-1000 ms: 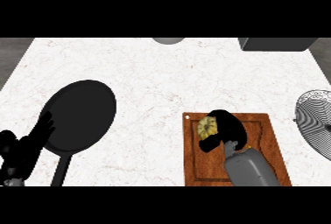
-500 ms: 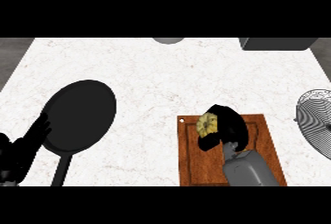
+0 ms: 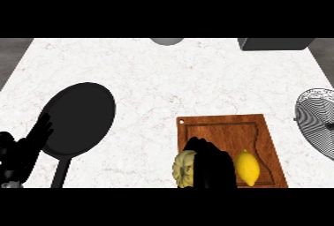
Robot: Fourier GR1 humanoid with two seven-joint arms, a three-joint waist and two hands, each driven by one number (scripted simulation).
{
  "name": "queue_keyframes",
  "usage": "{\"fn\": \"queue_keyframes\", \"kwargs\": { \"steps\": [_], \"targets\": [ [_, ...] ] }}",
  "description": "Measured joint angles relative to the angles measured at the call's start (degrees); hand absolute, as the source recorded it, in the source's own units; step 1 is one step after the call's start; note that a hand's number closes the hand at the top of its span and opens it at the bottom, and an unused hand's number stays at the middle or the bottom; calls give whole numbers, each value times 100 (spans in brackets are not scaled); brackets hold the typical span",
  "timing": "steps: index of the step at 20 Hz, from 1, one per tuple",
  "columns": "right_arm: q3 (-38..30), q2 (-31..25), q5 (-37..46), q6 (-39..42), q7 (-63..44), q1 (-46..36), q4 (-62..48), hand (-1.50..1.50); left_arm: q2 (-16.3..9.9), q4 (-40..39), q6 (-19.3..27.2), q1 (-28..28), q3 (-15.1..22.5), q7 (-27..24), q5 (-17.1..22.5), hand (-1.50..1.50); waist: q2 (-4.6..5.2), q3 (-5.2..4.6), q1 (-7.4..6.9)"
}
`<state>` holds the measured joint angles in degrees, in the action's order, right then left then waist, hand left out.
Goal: Pick the squash from the cutting board and place it in the tiered basket
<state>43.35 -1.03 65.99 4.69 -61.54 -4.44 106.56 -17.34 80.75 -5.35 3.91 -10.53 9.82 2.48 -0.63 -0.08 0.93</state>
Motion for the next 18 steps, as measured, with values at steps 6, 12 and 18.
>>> {"fn": "queue_keyframes", "kwargs": {
  "steps": [6,12,18],
  "targets": [
    [427,-108,1567,303,-234,158,1343,150,-61,17,-69,120,-66,-36,15,0,-9,-3,30],
    [320,-51,2451,841,-114,163,2648,150,-27,-55,-85,60,-54,-68,-25,0,21,-1,-7],
    [-556,35,2222,1338,124,-267,3412,150,19,188,-70,33,-13,84,-55,0,49,4,-89]
  ]
}}
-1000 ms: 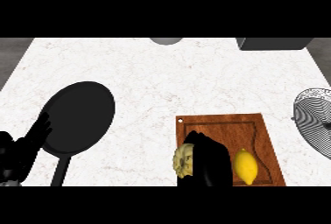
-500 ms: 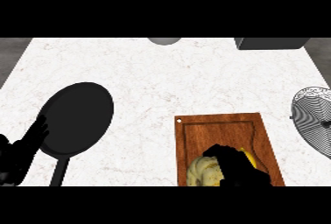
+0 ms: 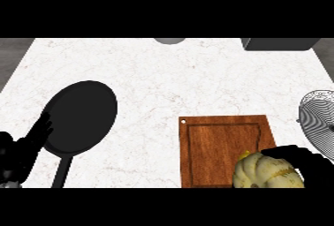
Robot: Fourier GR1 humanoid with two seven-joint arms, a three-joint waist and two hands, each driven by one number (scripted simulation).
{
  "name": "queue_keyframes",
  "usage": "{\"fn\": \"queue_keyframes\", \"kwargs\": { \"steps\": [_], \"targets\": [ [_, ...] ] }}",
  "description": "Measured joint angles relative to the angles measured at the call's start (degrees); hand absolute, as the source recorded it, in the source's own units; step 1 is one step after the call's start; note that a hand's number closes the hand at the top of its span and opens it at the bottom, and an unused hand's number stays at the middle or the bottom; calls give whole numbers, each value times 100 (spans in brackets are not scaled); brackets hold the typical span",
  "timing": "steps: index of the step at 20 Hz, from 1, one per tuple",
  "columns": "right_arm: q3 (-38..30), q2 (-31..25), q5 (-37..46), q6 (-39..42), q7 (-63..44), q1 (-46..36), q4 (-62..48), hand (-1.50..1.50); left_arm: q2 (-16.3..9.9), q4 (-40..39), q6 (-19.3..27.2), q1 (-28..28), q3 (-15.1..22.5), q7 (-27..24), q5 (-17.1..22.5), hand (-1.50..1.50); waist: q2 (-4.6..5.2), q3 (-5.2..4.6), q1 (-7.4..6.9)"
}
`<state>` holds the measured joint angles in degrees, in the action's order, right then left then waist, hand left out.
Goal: Pick the squash from the cutting board and place it in the tiered basket
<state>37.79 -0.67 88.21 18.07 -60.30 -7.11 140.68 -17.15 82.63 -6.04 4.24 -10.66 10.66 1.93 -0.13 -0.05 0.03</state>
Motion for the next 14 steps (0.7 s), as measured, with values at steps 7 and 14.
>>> {"fn": "queue_keyframes", "kwargs": {
  "steps": [7,14],
  "targets": [
    [-2185,-16,-792,398,729,-801,-285,150,64,-246,-16,-184,-6,-91,-65,0,26,3,-24],
    [-4425,-719,-2240,141,1751,-1618,-1482,150,97,-363,-31,-248,-42,-165,-99,0,29,9,-36]
  ]
}}
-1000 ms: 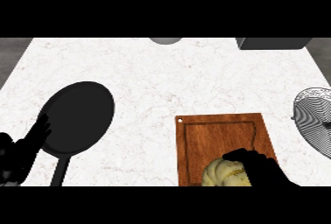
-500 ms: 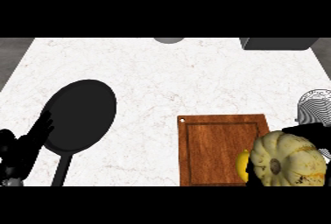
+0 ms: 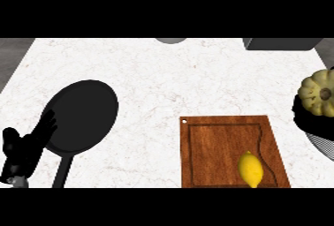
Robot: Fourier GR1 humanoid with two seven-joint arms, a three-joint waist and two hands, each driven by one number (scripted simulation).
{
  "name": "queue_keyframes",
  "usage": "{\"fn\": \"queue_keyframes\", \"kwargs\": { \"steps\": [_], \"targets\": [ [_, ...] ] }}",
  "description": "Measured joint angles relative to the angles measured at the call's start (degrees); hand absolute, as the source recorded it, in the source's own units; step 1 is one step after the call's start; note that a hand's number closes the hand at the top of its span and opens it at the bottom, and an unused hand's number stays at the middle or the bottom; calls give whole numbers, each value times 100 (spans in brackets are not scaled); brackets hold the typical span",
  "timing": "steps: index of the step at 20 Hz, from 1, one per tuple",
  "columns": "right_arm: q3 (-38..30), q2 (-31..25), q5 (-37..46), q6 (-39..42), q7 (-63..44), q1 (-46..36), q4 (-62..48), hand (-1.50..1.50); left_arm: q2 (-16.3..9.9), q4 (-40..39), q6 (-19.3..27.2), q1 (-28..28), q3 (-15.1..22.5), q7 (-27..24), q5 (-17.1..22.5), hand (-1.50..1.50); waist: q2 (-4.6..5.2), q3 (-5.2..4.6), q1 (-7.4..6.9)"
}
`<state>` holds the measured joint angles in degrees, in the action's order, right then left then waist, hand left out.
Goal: Pick the squash from the cutting board and place it in the tiered basket
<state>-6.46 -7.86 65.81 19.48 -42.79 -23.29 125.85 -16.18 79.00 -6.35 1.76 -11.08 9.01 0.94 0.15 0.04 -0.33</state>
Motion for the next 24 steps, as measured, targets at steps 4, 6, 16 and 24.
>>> {"fn": "queue_keyframes", "kwargs": {
  "steps": [4,6,16,24],
  "targets": [
    [-898,-68,-933,-445,462,-392,-606,150,41,-55,11,-16,-2,-33,-13,0,1,2,-1],
    [-1230,-233,-1232,-656,696,-642,-1101,150,32,-42,19,-21,-12,-12,-35,0,-1,2,-8],
    [-1771,-1664,-1541,-1076,1994,-1045,-3181,150,15,68,-63,77,-70,-26,-59,0,26,-13,-29],
    [-1219,-3151,-502,-965,3118,-949,-4195,150,63,11,-63,39,-45,-85,-96,0,19,-7,-44]
  ]
}}
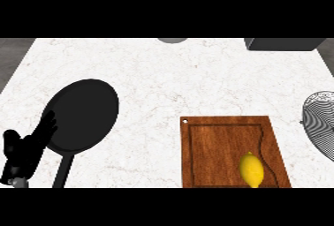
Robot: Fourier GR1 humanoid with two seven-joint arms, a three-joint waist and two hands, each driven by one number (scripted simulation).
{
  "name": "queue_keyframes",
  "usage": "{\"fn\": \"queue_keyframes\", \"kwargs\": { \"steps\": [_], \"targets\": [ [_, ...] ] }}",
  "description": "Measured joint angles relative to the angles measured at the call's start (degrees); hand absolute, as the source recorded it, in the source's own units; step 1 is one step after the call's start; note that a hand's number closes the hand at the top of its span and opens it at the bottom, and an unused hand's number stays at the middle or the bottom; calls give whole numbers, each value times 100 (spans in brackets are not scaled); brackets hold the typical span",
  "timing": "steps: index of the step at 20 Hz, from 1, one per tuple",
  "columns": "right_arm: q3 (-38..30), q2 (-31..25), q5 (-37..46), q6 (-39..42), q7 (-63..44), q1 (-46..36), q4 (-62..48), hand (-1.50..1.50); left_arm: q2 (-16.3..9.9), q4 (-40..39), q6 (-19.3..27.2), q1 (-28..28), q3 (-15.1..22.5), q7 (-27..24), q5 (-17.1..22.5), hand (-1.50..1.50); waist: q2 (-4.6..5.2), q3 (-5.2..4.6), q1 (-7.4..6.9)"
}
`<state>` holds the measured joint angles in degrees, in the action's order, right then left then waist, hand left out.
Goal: Pick the squash from the cutting board and place it in the tiered basket
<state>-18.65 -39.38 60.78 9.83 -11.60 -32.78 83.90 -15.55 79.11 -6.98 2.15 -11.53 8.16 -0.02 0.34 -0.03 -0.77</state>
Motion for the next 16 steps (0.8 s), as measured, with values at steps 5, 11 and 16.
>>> {"fn": "queue_keyframes", "kwargs": {
  "steps": [5,11,16],
  "targets": [
    [68,-587,108,-51,710,-392,-838,150,-42,31,-63,-66,-66,110,55,0,-14,3,3],
    [261,-981,327,-30,1262,-611,-1522,150,-24,-52,-102,-49,-100,2,26,0,-21,2,10],
    [289,-980,368,420,1095,-738,-2055,150,-48,3,-115,-63,-129,137,24,0,-22,-1,18]
  ]
}}
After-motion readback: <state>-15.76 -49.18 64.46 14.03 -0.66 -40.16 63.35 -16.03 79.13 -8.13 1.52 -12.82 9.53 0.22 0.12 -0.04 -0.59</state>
